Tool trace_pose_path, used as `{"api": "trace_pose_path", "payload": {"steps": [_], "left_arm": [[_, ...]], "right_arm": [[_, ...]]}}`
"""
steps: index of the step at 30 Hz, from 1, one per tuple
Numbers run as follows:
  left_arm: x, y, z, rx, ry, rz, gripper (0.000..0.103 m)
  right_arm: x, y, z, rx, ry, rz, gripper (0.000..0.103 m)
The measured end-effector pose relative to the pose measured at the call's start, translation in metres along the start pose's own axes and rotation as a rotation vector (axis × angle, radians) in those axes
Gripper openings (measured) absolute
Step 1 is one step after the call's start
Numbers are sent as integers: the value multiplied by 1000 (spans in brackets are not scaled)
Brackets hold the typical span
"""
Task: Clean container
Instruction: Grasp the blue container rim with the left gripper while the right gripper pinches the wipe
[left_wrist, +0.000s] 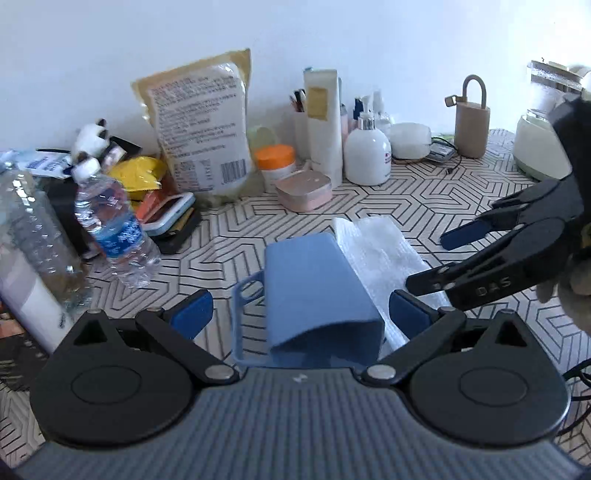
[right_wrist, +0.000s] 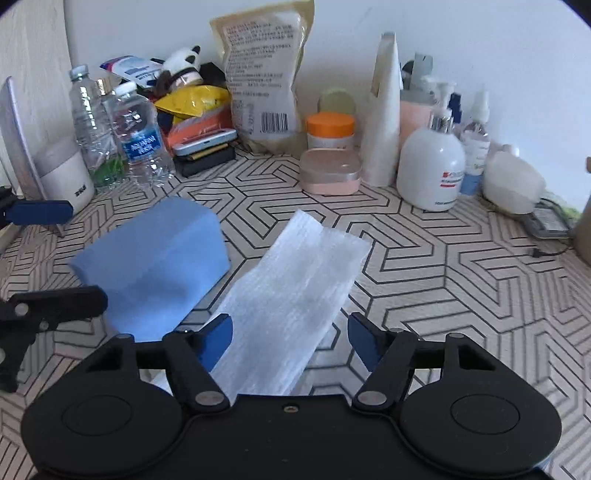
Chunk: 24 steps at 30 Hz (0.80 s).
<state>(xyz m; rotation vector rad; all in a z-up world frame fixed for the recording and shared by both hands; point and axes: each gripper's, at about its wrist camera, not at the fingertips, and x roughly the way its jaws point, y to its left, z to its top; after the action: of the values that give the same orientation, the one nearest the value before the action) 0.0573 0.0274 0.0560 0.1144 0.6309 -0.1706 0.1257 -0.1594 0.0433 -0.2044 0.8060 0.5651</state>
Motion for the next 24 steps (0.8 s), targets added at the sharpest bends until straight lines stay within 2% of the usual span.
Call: {"api": "trace_pose_path", "payload": {"steps": [3, 4, 6, 8, 10, 11, 13, 17, 22, 24], "left_arm": [[11, 3, 3, -8, -23, -4, 103], [14, 3, 4, -4, -31, 8, 103], [15, 6, 1, -6, -32, 21, 103], [22, 8, 2, -15, -12, 19, 103], [26, 9, 1, -26, 4, 7, 103], [26, 9, 0, -29, 8, 3, 103], [27, 7, -1, -21, 6, 12, 103], [39, 0, -2, -3, 31, 17, 103], [49, -7, -5, 13, 57, 24, 103], [46, -6, -9, 9, 49, 37, 96]], "right_arm": [[13, -4, 3, 8, 10, 22, 77], [17, -4, 3, 0, 18, 31, 81], [20, 4, 0, -68, 8, 16, 85], [22, 12, -3, -132, -3, 4, 81], [19, 11, -5, -140, -17, 23, 55], [17, 10, -6, -138, -24, 30, 46], [16, 7, -5, -134, -31, 49, 9], [13, -6, -4, -100, -41, 61, 8], [-3, -24, -5, -29, -94, 131, 8], [-9, -28, -5, -7, -116, 177, 8]]}}
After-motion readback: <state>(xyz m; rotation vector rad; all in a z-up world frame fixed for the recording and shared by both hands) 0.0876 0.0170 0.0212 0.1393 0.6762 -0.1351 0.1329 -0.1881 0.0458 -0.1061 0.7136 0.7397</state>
